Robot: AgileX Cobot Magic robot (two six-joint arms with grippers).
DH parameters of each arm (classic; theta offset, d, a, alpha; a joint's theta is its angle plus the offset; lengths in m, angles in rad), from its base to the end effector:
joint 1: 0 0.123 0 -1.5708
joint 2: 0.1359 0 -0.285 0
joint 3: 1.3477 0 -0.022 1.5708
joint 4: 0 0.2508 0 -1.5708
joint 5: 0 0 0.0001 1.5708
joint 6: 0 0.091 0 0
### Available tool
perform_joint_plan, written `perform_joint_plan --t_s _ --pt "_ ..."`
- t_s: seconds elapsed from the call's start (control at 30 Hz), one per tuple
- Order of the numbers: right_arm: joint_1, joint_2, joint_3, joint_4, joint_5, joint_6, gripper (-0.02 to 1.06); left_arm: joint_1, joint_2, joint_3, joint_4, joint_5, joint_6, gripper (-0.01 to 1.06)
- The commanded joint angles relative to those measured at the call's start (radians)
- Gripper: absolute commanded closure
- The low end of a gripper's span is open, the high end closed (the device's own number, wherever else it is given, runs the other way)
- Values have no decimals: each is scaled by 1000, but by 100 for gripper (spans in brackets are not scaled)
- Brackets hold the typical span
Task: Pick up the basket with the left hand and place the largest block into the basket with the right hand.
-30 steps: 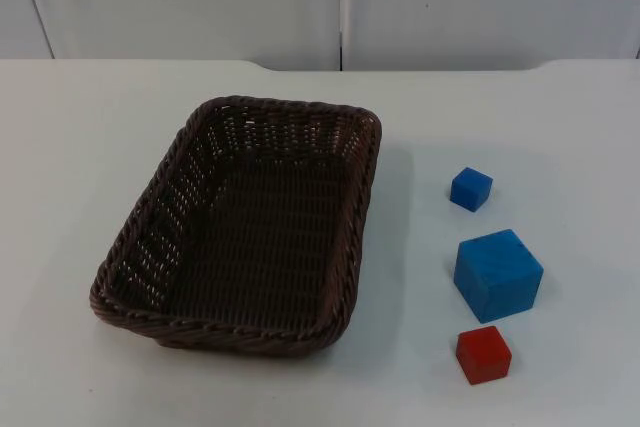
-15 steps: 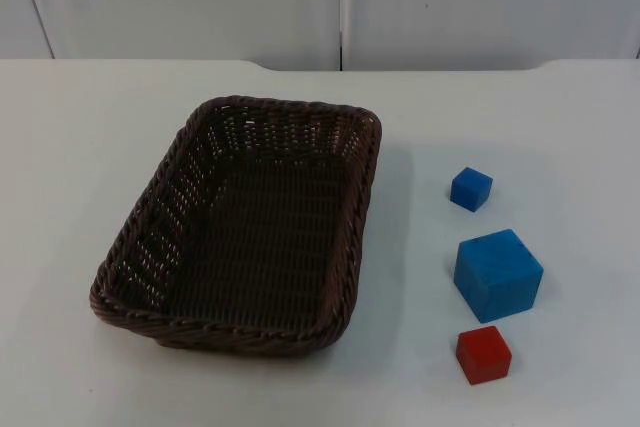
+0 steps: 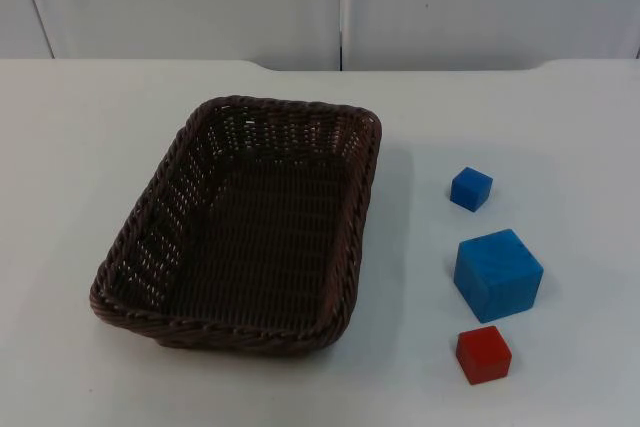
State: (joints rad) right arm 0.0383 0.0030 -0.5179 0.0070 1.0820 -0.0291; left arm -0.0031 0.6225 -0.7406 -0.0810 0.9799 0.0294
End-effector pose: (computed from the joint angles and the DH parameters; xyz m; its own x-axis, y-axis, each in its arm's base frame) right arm -0.0074 0.0003 0.2805 -0.4601 -0.0435 -0.8868 -0.0557 0.9982 -0.0200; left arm 0.0991 -0.0064 0.3282 -0.6991 -0.0136 -0.7149 0.0402 0.9975 -0.0582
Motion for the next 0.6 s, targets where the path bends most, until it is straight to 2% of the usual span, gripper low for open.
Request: perform_joint_plan --t_s 0.0,0.2,0.37,0.57 --pt "-5 -3 2 1 -3 -1 -1 4 27 -14 -16 -16 12 0" --pt "-5 -3 2 1 -3 -1 -1 3 138 -64 -44 -25 30 0" --pt "-5 -3 2 1 -3 -1 -1 4 259 -99 -173 -51 137 0" --pt "-5 -3 2 1 -3 -1 -1 4 359 -117 -244 -55 201 0"
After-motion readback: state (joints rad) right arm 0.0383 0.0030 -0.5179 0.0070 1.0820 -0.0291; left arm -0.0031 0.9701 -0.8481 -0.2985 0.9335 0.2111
